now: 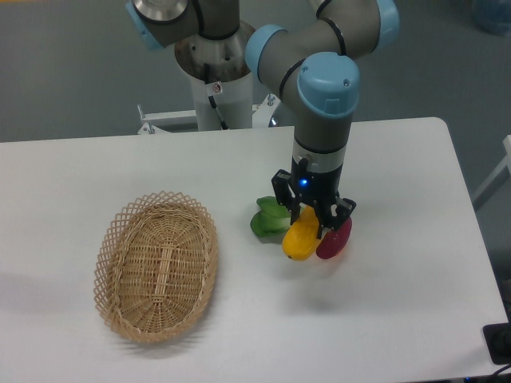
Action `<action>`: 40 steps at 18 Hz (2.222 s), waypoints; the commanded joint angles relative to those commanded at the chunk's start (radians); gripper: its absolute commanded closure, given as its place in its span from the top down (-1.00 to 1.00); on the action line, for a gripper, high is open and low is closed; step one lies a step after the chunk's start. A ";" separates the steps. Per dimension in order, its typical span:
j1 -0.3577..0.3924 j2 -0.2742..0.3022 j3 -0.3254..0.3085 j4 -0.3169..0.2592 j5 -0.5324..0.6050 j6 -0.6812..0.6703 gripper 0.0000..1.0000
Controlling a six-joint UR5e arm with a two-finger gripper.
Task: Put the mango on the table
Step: 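Close the gripper around the yellow mango beside the red fruit, then lift the held mango and carry it toward the wicker basket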
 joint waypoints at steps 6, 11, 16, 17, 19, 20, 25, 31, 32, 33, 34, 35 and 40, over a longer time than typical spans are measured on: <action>0.002 0.002 0.003 0.003 0.000 0.000 -0.26; 0.005 0.000 0.005 0.005 0.000 0.006 -0.26; 0.014 0.002 0.002 0.008 -0.002 0.028 -0.26; 0.014 0.000 0.002 0.011 -0.002 0.028 -0.26; 0.009 -0.005 0.002 0.017 -0.003 0.002 -0.27; 0.006 -0.011 0.002 0.029 -0.005 -0.032 -0.26; -0.029 -0.058 -0.032 0.167 -0.035 -0.257 -0.25; -0.081 -0.126 -0.060 0.230 -0.034 -0.400 -0.25; -0.089 -0.132 -0.066 0.232 -0.034 -0.411 -0.25; -0.092 -0.133 -0.072 0.232 -0.034 -0.417 -0.25; -0.097 -0.133 -0.083 0.232 -0.034 -0.423 -0.25; -0.109 -0.135 -0.090 0.232 -0.034 -0.429 -0.25; -0.126 -0.156 -0.104 0.238 -0.028 -0.479 -0.23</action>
